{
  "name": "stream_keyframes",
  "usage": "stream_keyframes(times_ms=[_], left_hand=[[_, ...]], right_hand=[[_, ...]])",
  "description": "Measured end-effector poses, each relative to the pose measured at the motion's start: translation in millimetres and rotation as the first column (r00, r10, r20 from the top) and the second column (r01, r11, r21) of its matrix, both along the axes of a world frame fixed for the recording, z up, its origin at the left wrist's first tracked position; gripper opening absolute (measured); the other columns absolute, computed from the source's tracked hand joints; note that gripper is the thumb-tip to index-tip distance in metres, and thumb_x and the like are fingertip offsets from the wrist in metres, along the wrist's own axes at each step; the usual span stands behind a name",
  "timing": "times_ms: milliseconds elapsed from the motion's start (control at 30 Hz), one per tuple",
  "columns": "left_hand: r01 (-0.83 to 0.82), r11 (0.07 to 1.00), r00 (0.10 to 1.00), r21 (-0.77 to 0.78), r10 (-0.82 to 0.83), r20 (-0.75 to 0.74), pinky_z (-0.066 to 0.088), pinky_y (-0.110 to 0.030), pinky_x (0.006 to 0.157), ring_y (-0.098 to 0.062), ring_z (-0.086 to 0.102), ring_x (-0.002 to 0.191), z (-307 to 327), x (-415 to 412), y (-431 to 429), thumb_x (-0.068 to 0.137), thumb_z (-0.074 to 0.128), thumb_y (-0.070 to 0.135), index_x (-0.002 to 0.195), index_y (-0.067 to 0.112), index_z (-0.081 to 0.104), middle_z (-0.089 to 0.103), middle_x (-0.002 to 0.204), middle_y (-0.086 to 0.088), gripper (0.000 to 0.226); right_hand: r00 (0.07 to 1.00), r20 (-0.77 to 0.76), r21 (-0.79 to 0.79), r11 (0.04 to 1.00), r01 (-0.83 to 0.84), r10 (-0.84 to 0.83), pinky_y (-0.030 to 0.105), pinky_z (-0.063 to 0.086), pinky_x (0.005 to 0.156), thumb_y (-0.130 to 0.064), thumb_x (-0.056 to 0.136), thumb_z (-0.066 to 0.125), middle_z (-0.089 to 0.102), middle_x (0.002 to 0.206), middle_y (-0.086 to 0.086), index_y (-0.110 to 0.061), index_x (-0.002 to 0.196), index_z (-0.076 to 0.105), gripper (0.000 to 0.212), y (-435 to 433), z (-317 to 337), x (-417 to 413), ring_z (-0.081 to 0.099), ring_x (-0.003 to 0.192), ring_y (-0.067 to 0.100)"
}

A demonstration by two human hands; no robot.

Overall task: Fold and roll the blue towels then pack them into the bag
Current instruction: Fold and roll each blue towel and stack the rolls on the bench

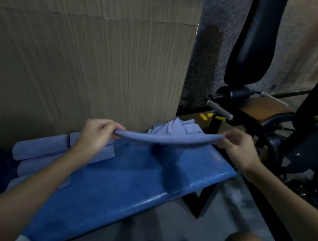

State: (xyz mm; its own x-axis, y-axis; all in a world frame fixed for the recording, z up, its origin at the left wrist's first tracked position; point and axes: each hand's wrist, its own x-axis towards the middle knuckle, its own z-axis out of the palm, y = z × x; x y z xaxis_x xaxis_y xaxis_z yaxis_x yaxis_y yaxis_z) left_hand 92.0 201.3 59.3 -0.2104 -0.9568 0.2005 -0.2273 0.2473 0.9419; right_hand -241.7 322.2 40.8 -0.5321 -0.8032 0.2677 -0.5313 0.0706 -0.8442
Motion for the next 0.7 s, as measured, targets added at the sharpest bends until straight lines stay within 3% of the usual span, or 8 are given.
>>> stream_keyframes(times_ms=[67,167,233,333,433,500,600,700], left_hand=[[-0.005,0.998,0.991,0.063,-0.003,0.137,0.052,-0.01,0.064,-0.008,0.068,0.07,-37.1,6.2,5.2,0.096,0.046,-0.003,0.082,0.003,0.074,0.072,0.084,-0.007,0.032],[0.058,0.991,0.933,0.121,-0.097,0.348,0.059,-0.039,0.075,-0.026,0.07,0.076,-85.9,19.7,7.2,0.092,0.054,0.004,0.071,0.015,0.076,0.074,0.076,-0.007,0.032],[0.107,0.983,0.897,0.151,-0.161,0.412,0.058,-0.047,0.072,-0.028,0.069,0.069,-105.1,22.6,5.8,0.089,0.055,0.001,0.066,0.011,0.073,0.072,0.069,-0.011,0.031],[0.127,0.963,0.863,0.239,-0.226,0.452,0.055,-0.038,0.057,-0.017,0.063,0.051,-124.1,21.8,-1.2,0.088,0.054,0.003,0.062,0.005,0.069,0.07,0.062,-0.014,0.03],[0.22,0.939,0.699,0.265,-0.341,0.628,0.053,-0.037,0.056,-0.013,0.06,0.05,-134.5,20.2,-14.8,0.082,0.052,0.026,0.061,0.005,0.063,0.065,0.055,0.001,0.032],[0.259,0.942,0.647,0.215,-0.334,0.685,0.046,-0.034,0.054,-0.01,0.051,0.051,-138.5,7.5,-20.0,0.082,0.052,0.027,0.06,0.005,0.052,0.049,0.052,0.002,0.031],[0.311,0.942,0.686,0.124,-0.313,0.657,0.047,-0.03,0.067,-0.015,0.059,0.071,-146.2,-22.7,-23.7,0.091,0.055,0.018,0.069,0.015,0.063,0.055,0.066,0.003,0.024],[0.394,0.917,0.657,0.067,-0.332,0.677,0.046,-0.029,0.089,-0.018,0.06,0.106,-162.1,-41.5,-35.8,0.096,0.051,0.017,0.112,0.011,0.065,0.056,0.106,0.008,0.022]], right_hand=[[1.0,0.028,0.085,0.996,-0.004,0.002,0.042,0.05,0.066,-0.007,0.084,0.068,0.069,0.08,0.02,-0.013,0.076,0.064,0.011,9.1,-31.7,9.4,0.06,0.07,0.026],[0.999,0.027,0.22,0.975,-0.028,0.022,0.035,0.046,0.064,-0.004,0.082,0.067,0.068,0.076,0.018,-0.01,0.073,0.066,0.011,25.0,-72.2,25.8,0.059,0.069,0.024],[0.999,0.027,0.283,0.959,-0.031,0.025,0.031,0.044,0.061,-0.008,0.078,0.068,0.068,0.072,0.016,-0.011,0.072,0.066,0.007,33.3,-89.7,34.2,0.057,0.065,0.02],[0.998,-0.046,0.366,0.931,-0.018,0.038,0.032,0.044,0.06,-0.007,0.077,0.062,0.066,0.065,0.006,-0.015,0.067,0.064,0.013,38.5,-108.5,37.3,0.059,0.065,0.022],[0.99,-0.113,0.387,0.922,-0.029,0.079,0.03,0.045,0.068,-0.011,0.076,0.052,0.067,0.067,0.003,-0.01,0.066,0.066,0.017,35.8,-116.1,35.6,0.063,0.073,0.024],[0.989,-0.128,0.401,0.916,-0.02,0.077,0.027,0.045,0.072,-0.013,0.079,0.053,0.07,0.072,0.001,-0.011,0.069,0.069,0.019,25.7,-120.3,34.8,0.064,0.077,0.021],[0.994,-0.088,0.403,0.915,-0.018,0.058,0.012,0.043,0.072,-0.014,0.084,0.054,0.072,0.089,-0.003,-0.018,0.085,0.074,0.02,-0.6,-131.0,37.0,0.062,0.087,0.014],[0.989,-0.063,0.435,0.896,-0.091,0.131,0.017,0.04,0.08,-0.01,0.089,0.055,0.065,0.102,-0.008,-0.024,0.111,0.069,0.03,-29.0,-144.6,44.7,0.058,0.097,0.011]])
